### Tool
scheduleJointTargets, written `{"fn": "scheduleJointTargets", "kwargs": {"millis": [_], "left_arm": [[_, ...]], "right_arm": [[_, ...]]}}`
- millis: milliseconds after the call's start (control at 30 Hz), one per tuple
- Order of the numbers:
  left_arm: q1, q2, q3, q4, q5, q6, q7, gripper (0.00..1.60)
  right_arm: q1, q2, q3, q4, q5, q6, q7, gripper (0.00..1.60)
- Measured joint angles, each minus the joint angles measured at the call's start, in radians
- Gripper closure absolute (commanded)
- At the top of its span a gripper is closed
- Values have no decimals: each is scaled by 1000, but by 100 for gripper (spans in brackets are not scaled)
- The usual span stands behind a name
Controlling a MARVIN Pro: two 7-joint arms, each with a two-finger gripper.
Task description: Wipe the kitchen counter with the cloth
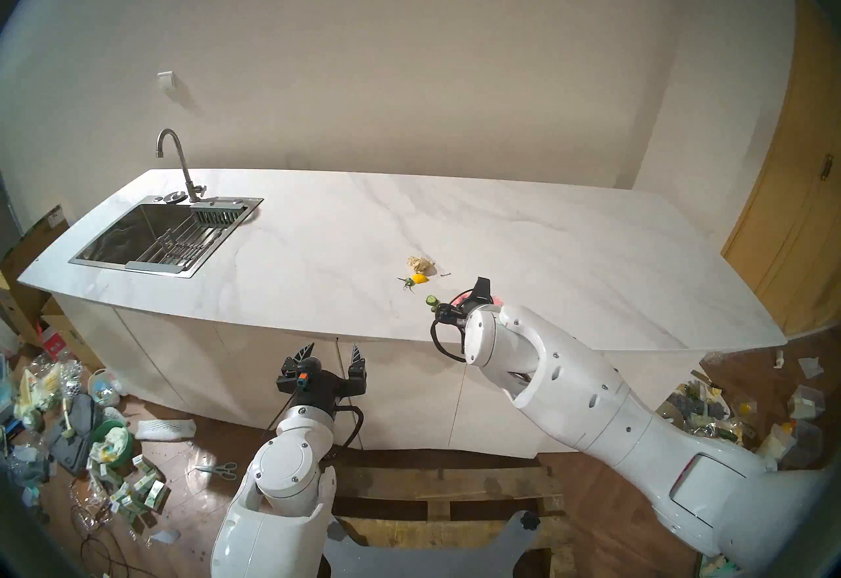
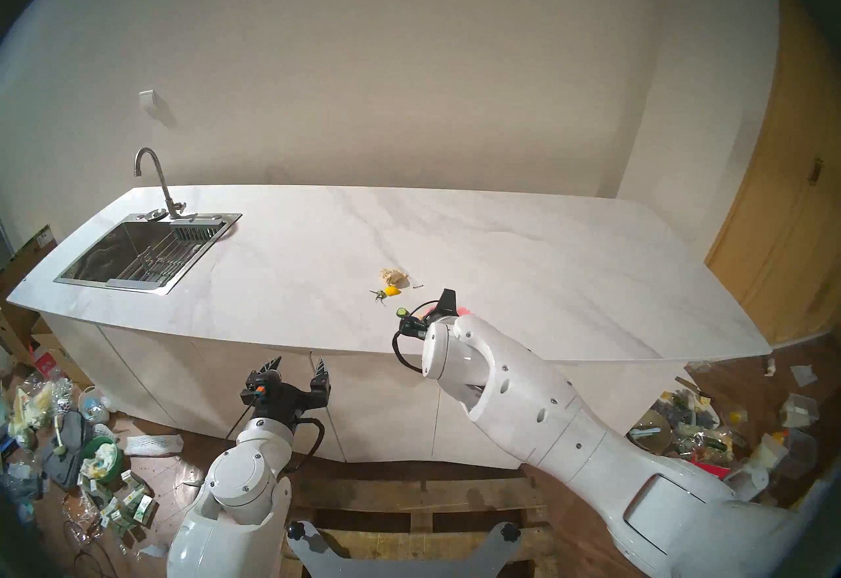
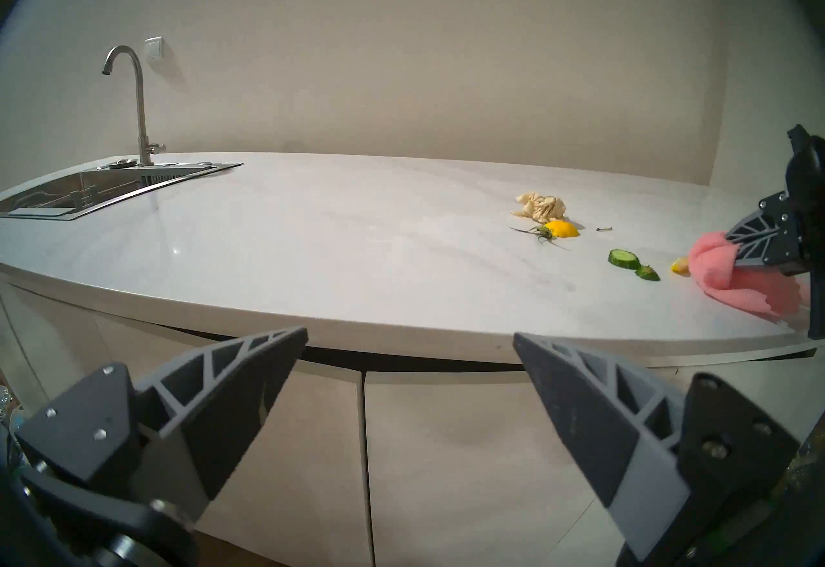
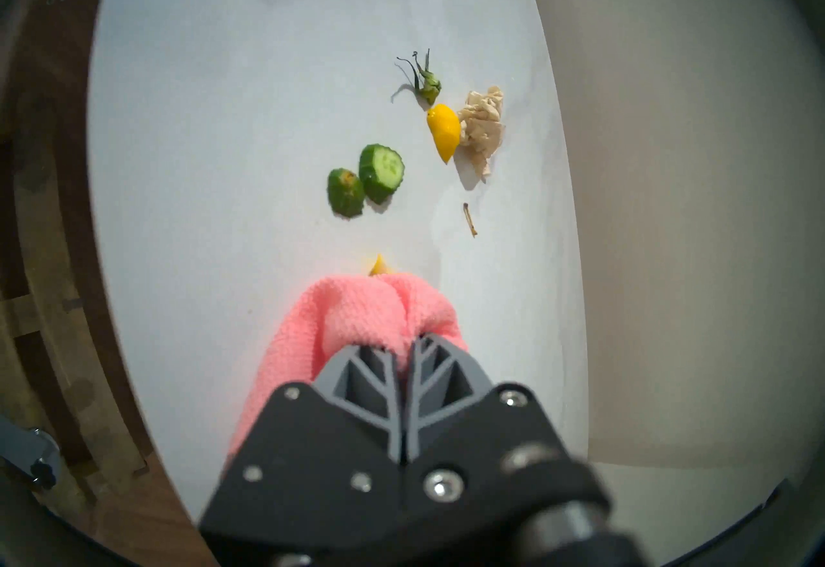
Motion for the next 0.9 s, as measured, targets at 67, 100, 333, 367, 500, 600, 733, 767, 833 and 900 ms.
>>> {"fn": "scheduleJointTargets", "kwargs": {"millis": [67,100,333,367,500,600,733,767,833,900], "left_arm": [[0,0,0,0,0,0,0,0],[0,0,0,1,0,0,0,0],[-1,0,0,3,0,0,1,0],[-1,0,0,3,0,0,1,0],[-1,0,0,4,0,0,1,0],[-1,0,0,4,0,0,1,0],[-2,0,0,5,0,0,1,0],[-2,0,0,5,0,0,1,0],[-2,0,0,5,0,0,1,0],[-2,0,0,5,0,0,1,0]], "right_arm": [[18,-19,-11,27,5,1,-10,160],[27,-30,-16,41,8,1,-16,160],[84,-93,-45,108,26,1,-45,160],[96,-106,-51,121,30,1,-51,160],[131,-146,-69,161,43,1,-68,160],[155,-174,-79,195,52,0,-81,160],[187,-213,-90,249,65,-2,-99,160],[197,-226,-91,268,69,-3,-105,160],[211,-248,-89,303,75,-4,-120,160],[222,-267,-80,335,80,-5,-137,160]]}}
